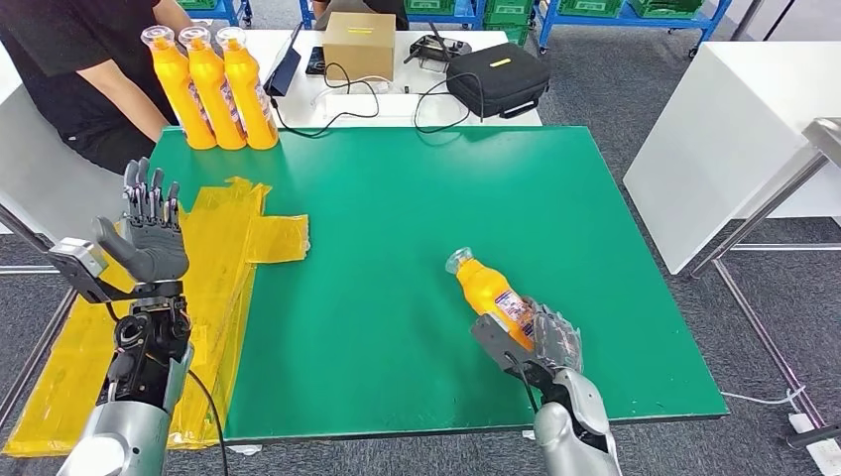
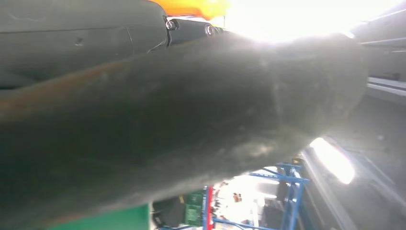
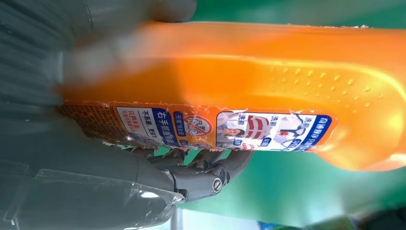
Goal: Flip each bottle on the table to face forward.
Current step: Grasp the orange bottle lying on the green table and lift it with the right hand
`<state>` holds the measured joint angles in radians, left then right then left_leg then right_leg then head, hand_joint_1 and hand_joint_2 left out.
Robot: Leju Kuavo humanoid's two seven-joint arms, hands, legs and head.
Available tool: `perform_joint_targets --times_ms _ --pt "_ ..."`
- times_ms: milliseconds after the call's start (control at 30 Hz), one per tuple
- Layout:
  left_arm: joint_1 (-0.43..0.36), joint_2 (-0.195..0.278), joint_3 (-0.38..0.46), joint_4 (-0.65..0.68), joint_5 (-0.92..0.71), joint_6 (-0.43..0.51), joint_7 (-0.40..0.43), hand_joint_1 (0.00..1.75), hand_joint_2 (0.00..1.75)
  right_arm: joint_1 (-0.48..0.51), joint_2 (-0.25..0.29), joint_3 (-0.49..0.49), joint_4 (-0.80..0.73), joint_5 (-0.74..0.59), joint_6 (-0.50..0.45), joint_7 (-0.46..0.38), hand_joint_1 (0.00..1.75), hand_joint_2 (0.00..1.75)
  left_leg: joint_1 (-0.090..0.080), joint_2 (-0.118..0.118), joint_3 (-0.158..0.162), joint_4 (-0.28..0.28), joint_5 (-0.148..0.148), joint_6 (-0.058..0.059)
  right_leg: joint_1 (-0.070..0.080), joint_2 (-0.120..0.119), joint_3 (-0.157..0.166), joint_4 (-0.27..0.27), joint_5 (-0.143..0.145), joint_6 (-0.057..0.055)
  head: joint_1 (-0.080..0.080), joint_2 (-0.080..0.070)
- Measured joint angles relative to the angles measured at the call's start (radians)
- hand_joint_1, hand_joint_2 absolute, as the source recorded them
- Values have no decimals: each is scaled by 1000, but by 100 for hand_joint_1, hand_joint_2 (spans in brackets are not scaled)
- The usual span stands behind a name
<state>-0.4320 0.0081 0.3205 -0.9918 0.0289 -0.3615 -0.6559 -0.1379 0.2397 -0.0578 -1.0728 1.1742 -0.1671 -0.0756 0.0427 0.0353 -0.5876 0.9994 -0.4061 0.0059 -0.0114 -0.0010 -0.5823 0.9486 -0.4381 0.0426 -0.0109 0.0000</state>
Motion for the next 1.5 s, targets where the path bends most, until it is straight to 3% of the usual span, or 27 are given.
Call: perform_joint_targets --times_ms 200,400,633,767,1000,1233,1500 --pt "29 -4 8 0 -13 -8 9 0 0 29 20 12 -121 -157 24 -115 175 175 -9 -5 -15 3 8 1 -9 0 -4 1 55 11 -2 0" --pt "53 -11 10 0 -17 -16 17 0 0 37 36 53 -182 -192 24 -121 175 175 -10 -7 -37 3 10 -2 -9 -2 -29 7 54 8 -2 0" --pt "51 -27 11 22 -13 -64 35 0 0 20 46 91 -202 -226 3 -135 175 175 -10 -7 -43 2 10 -2 -9 -3 -34 7 53 7 -2 0" --pt "41 -36 11 40 -11 -72 36 0 175 5 51 103 -204 -232 -4 -137 175 175 -10 -8 -43 2 10 -2 -10 -3 -35 6 53 7 -2 0" --pt "21 -76 -34 73 -3 -129 67 0 175 -28 62 132 -214 -265 -25 -156 175 175 -10 -9 -44 3 10 -3 -10 -3 -35 6 53 7 -2 0" --pt "18 -165 -173 48 67 -140 157 0 175 -74 83 221 -255 -270 -52 -80 175 175 -11 -9 -46 3 10 -2 -11 -4 -36 7 53 7 -2 0" --pt "-9 -166 -264 70 137 -182 160 0 175 -90 109 344 -270 -253 -108 -26 175 175 -11 -9 -46 2 10 -2 -10 -4 -38 7 53 7 -2 0"
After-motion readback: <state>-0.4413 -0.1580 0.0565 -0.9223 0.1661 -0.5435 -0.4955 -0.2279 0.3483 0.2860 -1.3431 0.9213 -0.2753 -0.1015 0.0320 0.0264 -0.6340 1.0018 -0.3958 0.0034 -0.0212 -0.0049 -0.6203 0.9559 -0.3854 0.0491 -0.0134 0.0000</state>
